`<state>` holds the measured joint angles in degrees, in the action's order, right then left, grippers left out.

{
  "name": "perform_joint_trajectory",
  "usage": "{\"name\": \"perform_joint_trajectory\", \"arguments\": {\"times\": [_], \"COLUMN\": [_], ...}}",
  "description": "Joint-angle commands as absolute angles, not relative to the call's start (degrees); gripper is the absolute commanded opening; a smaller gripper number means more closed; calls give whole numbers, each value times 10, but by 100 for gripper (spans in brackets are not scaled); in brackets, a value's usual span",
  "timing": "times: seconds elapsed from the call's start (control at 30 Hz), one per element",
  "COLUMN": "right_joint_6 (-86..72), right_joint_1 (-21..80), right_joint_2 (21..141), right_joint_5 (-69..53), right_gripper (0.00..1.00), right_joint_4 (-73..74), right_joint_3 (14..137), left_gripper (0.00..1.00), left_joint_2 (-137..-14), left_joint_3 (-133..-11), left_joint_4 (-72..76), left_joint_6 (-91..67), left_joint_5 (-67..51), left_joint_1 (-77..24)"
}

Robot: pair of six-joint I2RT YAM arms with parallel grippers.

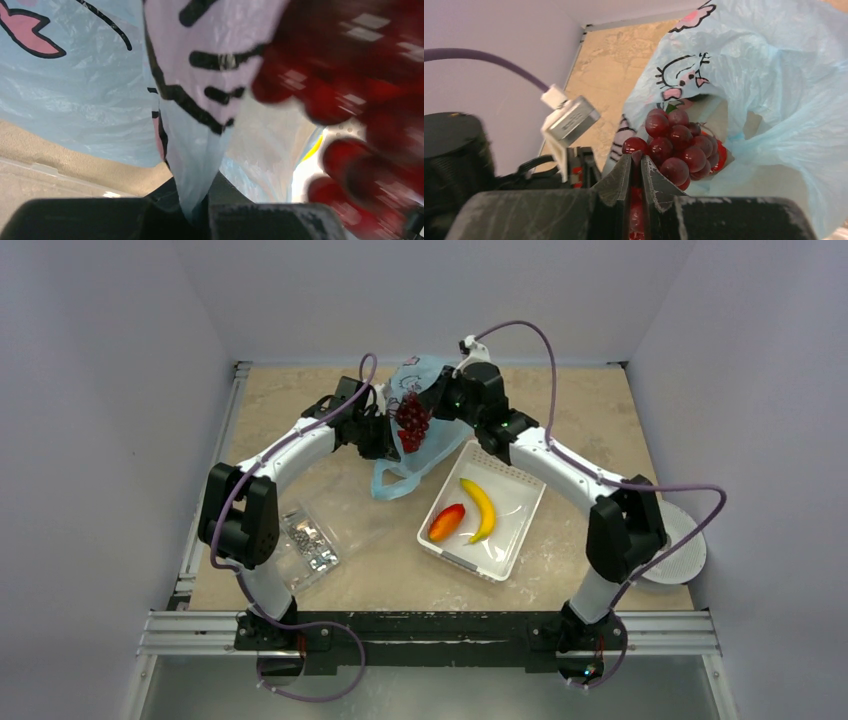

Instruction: Take the fake fruits out of the plastic bag

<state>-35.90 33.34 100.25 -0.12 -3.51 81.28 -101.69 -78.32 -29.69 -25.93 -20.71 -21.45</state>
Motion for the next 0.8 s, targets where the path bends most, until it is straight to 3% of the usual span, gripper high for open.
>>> {"name": "perform_joint_trajectory", "arguments": {"times": [0.0, 0.47, 0.77], "right_joint_6": [-328, -225, -197], "right_joint_1": [329, 317, 305], "right_joint_2": [915, 658, 626], "right_joint_5": [-6, 134, 209], "right_gripper": [0, 0, 0], "right_joint_4": [-32, 116, 143], "right_joint_3": [794, 640, 538], "left_gripper": [0, 0, 0], "left_joint_2": [-1019, -1025, -1025], "left_joint_3": [-807, -818, -819], "left_joint_4": [-293, -310, -309], "left_joint_6": [-250, -239, -244], "left_joint_5": [-202, -197, -207], "left_joint_1": [-215, -215, -215]}}
